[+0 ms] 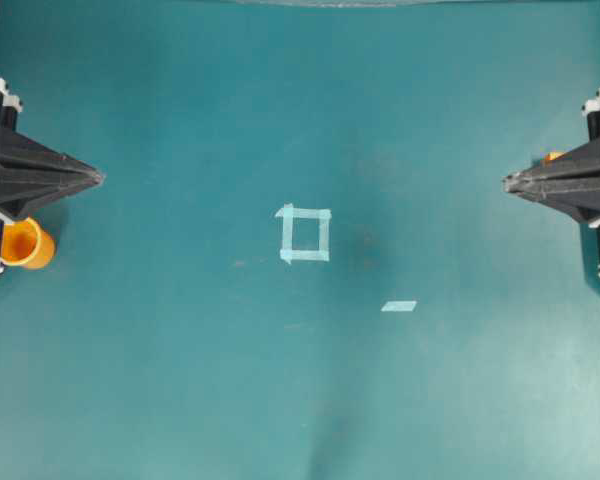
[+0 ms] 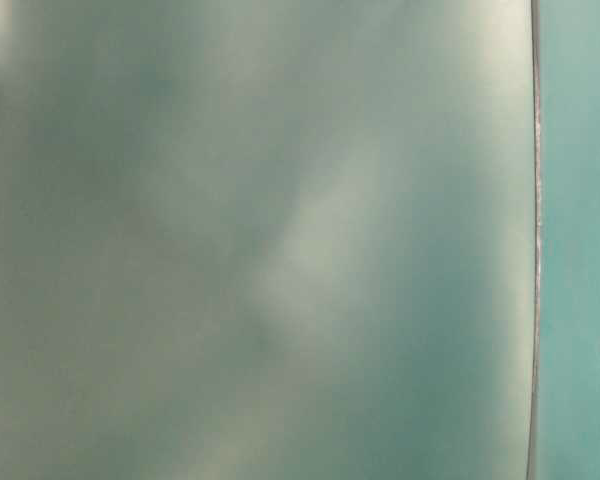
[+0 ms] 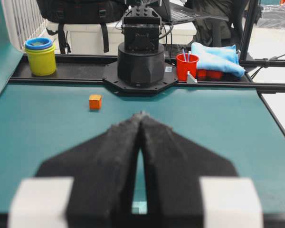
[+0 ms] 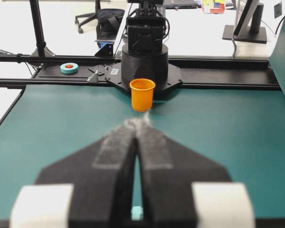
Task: Hold the block with right arm and the cup with left arm, then put the block into the cup.
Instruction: 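Lower the left gripper over the orange cup at the left edge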
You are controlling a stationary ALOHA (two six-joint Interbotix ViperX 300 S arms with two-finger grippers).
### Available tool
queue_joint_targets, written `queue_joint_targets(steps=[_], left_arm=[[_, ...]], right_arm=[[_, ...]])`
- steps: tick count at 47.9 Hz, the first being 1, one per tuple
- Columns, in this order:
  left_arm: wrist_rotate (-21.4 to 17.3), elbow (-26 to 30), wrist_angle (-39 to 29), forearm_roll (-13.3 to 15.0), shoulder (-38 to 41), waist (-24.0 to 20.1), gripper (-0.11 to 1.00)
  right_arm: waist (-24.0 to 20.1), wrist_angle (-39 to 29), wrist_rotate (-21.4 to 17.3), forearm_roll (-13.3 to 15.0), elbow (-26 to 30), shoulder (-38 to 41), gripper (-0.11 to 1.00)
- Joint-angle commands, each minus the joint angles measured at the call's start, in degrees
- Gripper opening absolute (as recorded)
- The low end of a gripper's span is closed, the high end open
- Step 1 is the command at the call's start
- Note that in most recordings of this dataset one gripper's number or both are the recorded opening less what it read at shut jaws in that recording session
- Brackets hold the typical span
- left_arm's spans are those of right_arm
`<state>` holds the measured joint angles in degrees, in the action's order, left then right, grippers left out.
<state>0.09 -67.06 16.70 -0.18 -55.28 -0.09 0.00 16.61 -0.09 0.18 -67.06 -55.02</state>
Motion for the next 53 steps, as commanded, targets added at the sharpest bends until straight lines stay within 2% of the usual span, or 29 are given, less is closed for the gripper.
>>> queue_joint_targets(steps=[1,2,6,16,27,33,39,42,47,53], left_arm=[[0.1,0.9,-5.2,-0.5,-0.4,0.4,-0.01],[0.1,1.0,-6.7,-0.4,-0.7,0.4,-0.01],[0.5,1.3,-13.8,-0.5,-2.1,0.4,0.11],[0.9,2.3,-28.7,-0.5,-6.3,0.4,0.11],[0.8,3.8,-42.5,-0.5,-10.8,0.4,0.15],[1.2,4.4,-49.7,-0.5,-12.4,0.4,0.32],[2.7,4.7,-54.8,-0.5,-13.0,0.4,0.60],[3.3,4.7,-56.7,-0.5,-13.0,0.4,0.69],[3.9,4.7,-60.1,-0.8,-13.0,0.4,0.78],[4.4,4.7,-65.0,-0.8,-13.0,0.4,0.78]], right_arm=[[-0.1,-0.1,0.0,0.0,1.1,0.2,0.00],[-0.2,-0.5,0.0,-0.1,1.3,0.2,0.00],[-0.1,-4.0,0.0,0.0,2.6,0.4,0.00],[0.3,-14.7,-0.5,-0.1,6.3,1.2,0.00],[0.9,-19.8,-1.7,-0.1,8.3,1.5,0.00],[2.4,-23.6,-3.6,-0.1,8.5,1.5,0.01],[5.7,-29.7,-7.0,-0.1,8.8,1.4,0.00],[7.5,-32.3,-8.7,0.0,8.8,1.4,0.01],[9.2,-35.4,-10.2,0.0,8.8,1.5,0.00],[10.8,-38.8,-12.0,0.0,8.8,1.8,0.00]])
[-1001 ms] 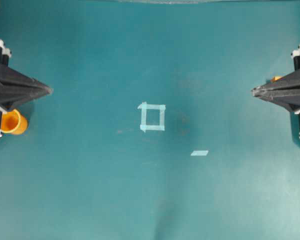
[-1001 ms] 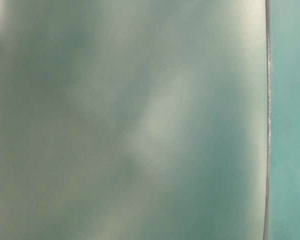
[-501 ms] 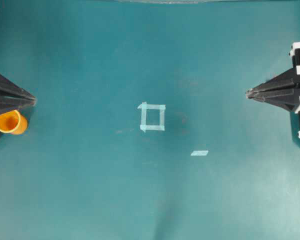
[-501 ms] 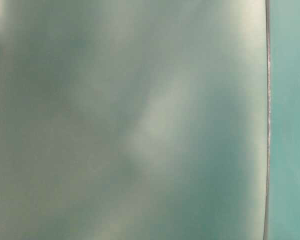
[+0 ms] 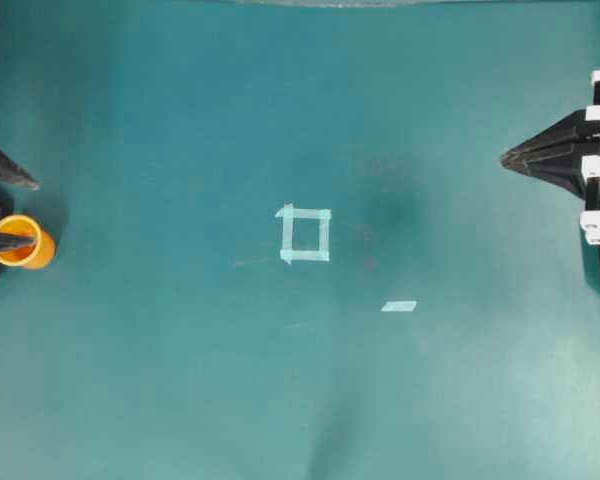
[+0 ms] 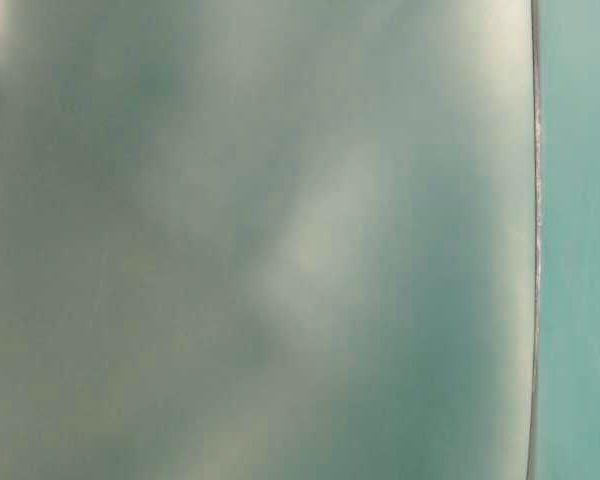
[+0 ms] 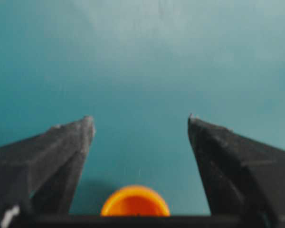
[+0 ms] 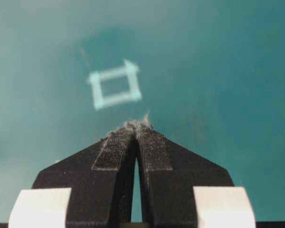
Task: Hold the block with right arm and the cup with left arm, then put the block into the cup.
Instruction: 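Lower the left gripper over the orange cup at the left edge, then close the left gripper on the orange cup's rim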
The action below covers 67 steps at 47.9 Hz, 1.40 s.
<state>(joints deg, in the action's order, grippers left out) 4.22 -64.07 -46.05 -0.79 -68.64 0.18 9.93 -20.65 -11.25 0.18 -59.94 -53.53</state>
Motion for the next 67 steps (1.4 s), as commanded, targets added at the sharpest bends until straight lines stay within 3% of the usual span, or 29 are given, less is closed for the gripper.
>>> queue_joint_targets(steps=[1,6,10,20,25,41,50,60,67], left_arm=[[0.5,1.8,-2.7,-0.2,0.4,0.0,0.78],[2.6,2.7,-4.9,-0.3,0.7,-0.4,0.78],[4.0,2.9,-5.7,-0.3,0.9,-0.6,0.78],[7.7,3.0,-8.9,-0.3,1.8,-0.6,0.78],[10.0,3.1,-11.4,-0.3,3.1,-0.5,0.78],[16.3,3.3,-19.4,0.0,10.6,-0.6,0.78],[19.6,3.3,-19.3,0.1,14.2,-0.6,0.78],[27.1,3.2,-17.4,0.3,17.8,-0.6,0.78],[30.3,3.0,-15.4,0.3,20.0,-0.6,0.78]], right_arm=[[1.1,-2.0,-1.3,-0.1,1.7,0.4,0.00],[2.4,-4.8,-4.7,0.0,1.6,1.1,0.01],[3.3,-7.3,-7.9,0.0,1.5,2.2,0.08],[3.3,-12.4,-12.8,0.0,1.5,5.6,0.53],[3.3,-13.4,-13.6,0.0,1.5,7.6,0.67],[3.3,-14.2,-13.9,-0.1,1.6,11.8,0.65],[4.1,-16.6,-15.8,0.5,1.6,11.9,0.65],[4.1,-17.7,-16.6,1.7,1.6,11.9,0.65],[4.1,-17.7,-16.6,1.7,1.6,11.9,0.65]])
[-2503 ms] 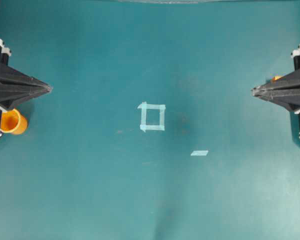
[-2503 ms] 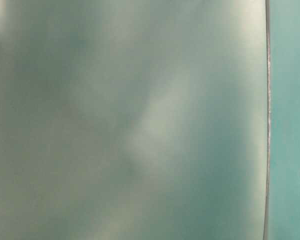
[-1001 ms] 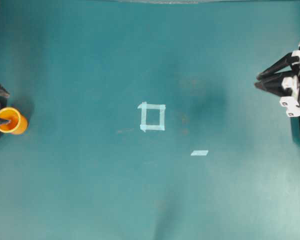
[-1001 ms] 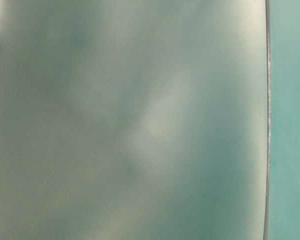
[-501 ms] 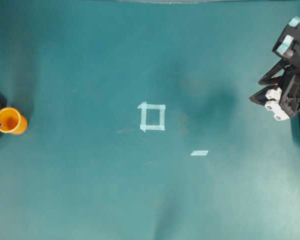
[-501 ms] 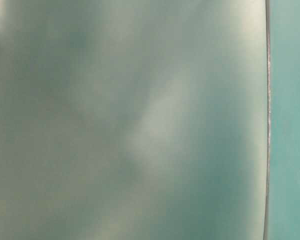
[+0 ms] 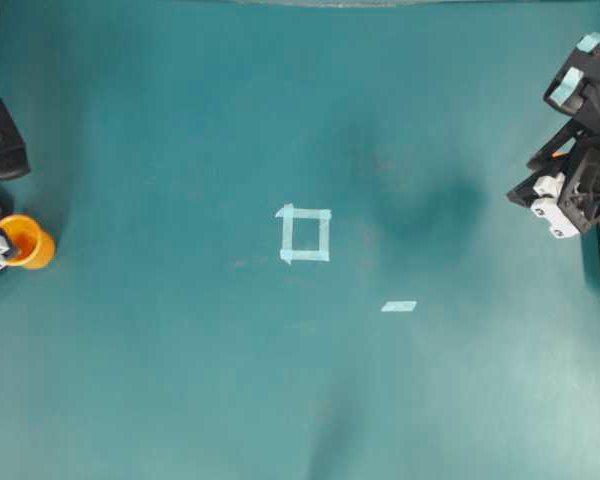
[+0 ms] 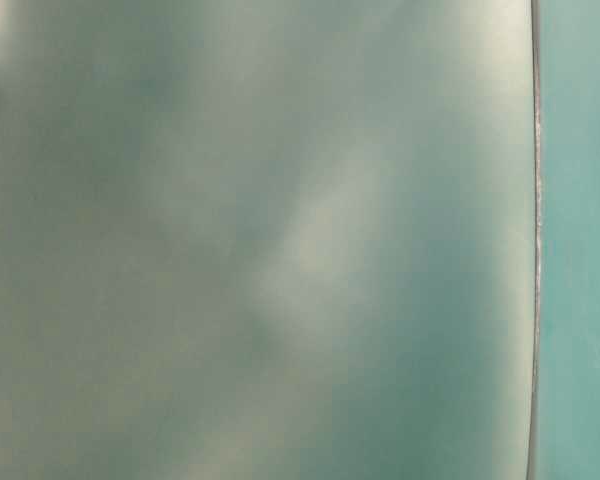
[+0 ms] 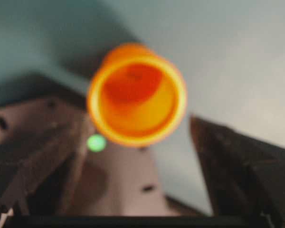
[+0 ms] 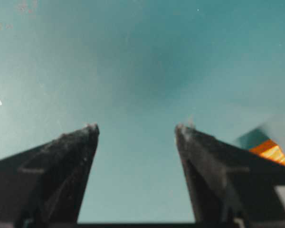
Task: Hold the block with right arm and the cup with left arm, then put the block into the cup.
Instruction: 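Close the left gripper on the orange cup's rim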
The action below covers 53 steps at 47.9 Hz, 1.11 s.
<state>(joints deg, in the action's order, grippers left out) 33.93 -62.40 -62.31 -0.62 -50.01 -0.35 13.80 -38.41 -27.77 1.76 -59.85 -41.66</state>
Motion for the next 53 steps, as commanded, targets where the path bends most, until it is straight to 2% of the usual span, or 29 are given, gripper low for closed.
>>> queue_joint_targets(steps=[1,14,31,53], left_arm=[[1.0,1.2,1.1,0.1,1.5,0.0,0.78],[6.9,0.5,2.5,0.1,5.3,-0.1,0.78],[9.4,-2.0,4.5,0.0,7.3,-0.1,0.78],[14.1,-1.1,5.6,0.1,11.3,2.5,0.78]], right_arm=[[0.3,0.1,-0.1,0.1,1.5,0.0,0.65],[0.3,0.2,-0.1,0.1,1.5,0.0,0.65],[0.3,0.2,-0.1,0.1,1.4,-0.1,0.65],[0.3,0.1,-0.1,0.1,1.4,0.0,0.65]])
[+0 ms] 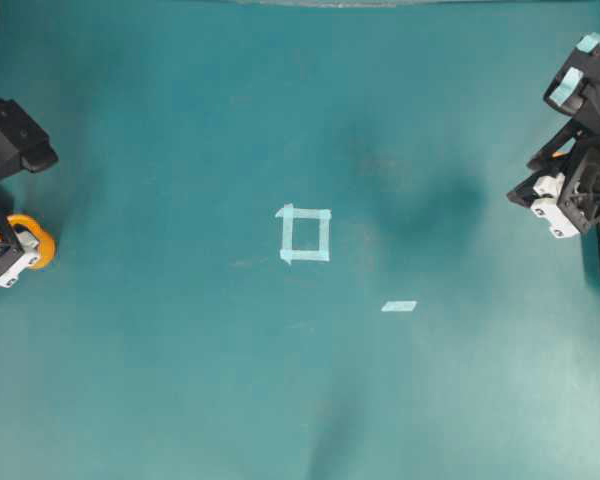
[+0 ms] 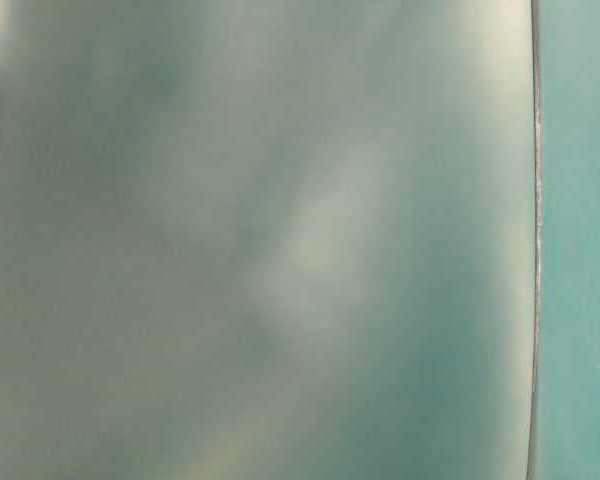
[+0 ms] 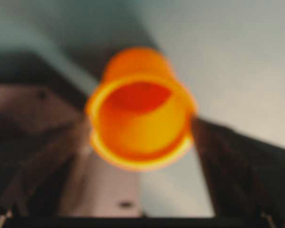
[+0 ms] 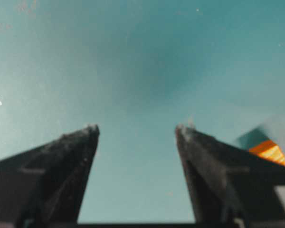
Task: Hold the block with right arm and the cup with left arm, then put the block into the cup.
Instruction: 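Close the left gripper on the orange cup's rim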
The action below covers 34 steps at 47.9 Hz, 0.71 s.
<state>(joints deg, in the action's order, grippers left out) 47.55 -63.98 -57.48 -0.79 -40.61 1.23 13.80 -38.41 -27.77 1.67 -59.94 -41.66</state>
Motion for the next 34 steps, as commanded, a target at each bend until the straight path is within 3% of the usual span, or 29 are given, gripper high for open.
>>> queue_joint_targets(steps=[1,34], left_arm=[[0.7,0.8,0.8,0.3,2.2,1.2,0.78],[4.8,3.3,0.8,0.2,7.2,5.6,0.78]], right_arm=[[0.3,0.1,-0.1,0.2,1.6,0.0,0.65],[0.3,0.1,0.0,0.2,1.5,0.0,0.65]])
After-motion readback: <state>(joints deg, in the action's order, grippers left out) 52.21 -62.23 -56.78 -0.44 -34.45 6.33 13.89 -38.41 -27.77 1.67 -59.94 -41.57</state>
